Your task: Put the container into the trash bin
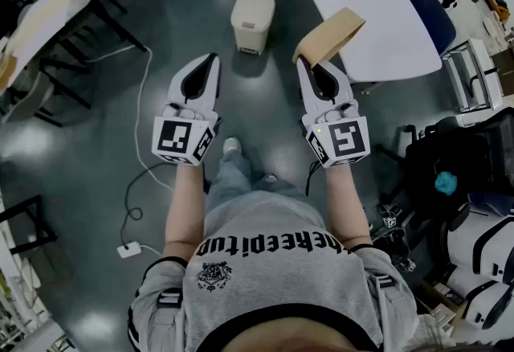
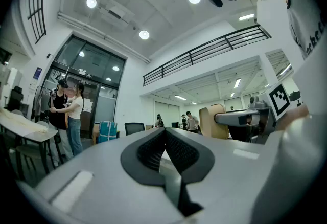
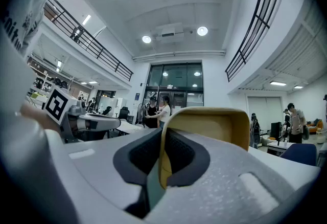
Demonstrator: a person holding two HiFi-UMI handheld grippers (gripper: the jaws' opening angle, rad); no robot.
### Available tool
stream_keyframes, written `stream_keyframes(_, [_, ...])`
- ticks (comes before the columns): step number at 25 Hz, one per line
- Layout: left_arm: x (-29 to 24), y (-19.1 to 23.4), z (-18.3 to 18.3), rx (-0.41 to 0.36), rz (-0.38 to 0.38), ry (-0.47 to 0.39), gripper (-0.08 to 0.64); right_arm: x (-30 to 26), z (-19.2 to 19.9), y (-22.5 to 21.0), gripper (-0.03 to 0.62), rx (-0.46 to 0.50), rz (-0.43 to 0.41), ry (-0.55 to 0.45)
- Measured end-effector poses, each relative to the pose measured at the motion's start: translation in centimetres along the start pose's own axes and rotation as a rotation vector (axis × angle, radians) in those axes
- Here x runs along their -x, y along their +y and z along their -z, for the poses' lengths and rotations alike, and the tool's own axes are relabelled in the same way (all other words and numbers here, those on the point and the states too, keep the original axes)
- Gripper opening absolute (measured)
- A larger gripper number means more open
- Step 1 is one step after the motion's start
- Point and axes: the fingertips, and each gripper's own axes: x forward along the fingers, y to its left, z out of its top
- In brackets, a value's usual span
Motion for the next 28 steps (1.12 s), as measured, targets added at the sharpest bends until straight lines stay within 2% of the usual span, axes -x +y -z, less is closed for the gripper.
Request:
stream_keyframes(10, [-2.3, 3.4, 0.1, -0.011, 0.017, -0.003, 0.009, -3.7, 0.5, -0.6, 0.011, 0.0, 0.022, 0.01])
stream_keyframes(28, [-10.0, 13.6, 0.4, -0.042, 0.112, -0.046, 0.01, -14.7, 1.2, -2.9, 0.015, -0.025, 0.121, -0.027])
